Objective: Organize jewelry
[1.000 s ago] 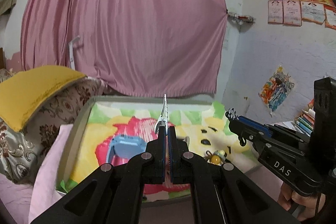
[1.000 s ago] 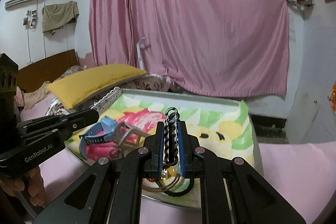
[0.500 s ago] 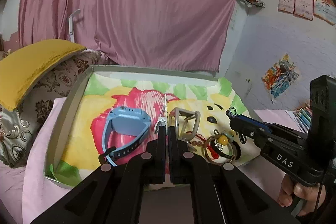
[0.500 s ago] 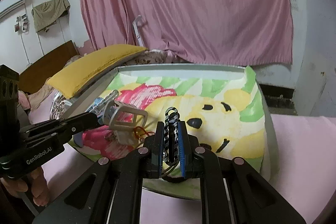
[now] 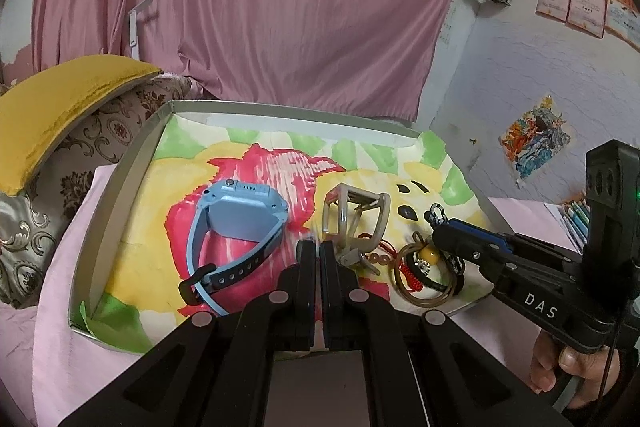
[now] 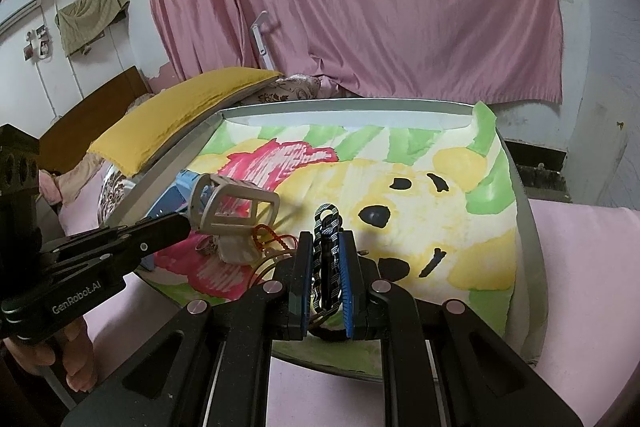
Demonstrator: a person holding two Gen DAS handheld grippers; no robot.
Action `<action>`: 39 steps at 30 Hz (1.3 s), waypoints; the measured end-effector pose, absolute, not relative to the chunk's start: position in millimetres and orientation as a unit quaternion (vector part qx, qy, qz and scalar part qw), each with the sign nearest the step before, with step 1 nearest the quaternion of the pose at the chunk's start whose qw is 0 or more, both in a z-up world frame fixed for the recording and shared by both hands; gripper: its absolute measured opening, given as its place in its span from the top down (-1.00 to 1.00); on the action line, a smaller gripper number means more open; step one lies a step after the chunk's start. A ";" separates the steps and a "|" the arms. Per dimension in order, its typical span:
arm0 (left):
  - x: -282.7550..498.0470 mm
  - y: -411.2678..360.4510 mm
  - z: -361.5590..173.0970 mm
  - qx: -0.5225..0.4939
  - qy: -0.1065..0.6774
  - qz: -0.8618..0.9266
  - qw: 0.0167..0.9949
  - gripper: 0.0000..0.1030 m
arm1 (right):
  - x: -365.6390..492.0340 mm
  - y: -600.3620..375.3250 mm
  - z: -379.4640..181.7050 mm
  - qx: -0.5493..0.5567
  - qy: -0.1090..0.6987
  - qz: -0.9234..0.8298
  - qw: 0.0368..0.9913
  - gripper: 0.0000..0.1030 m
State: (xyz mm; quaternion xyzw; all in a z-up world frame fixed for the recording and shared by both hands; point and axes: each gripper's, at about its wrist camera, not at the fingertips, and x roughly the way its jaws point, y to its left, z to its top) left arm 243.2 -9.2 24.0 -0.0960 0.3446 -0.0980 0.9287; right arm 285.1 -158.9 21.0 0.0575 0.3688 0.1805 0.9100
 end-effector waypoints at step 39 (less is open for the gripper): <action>193.1 22.7 51.6 -0.127 0.223 -0.035 0.966 -0.92 | 226.8 -182.3 61.0 0.030 0.233 0.105 0.966 -0.87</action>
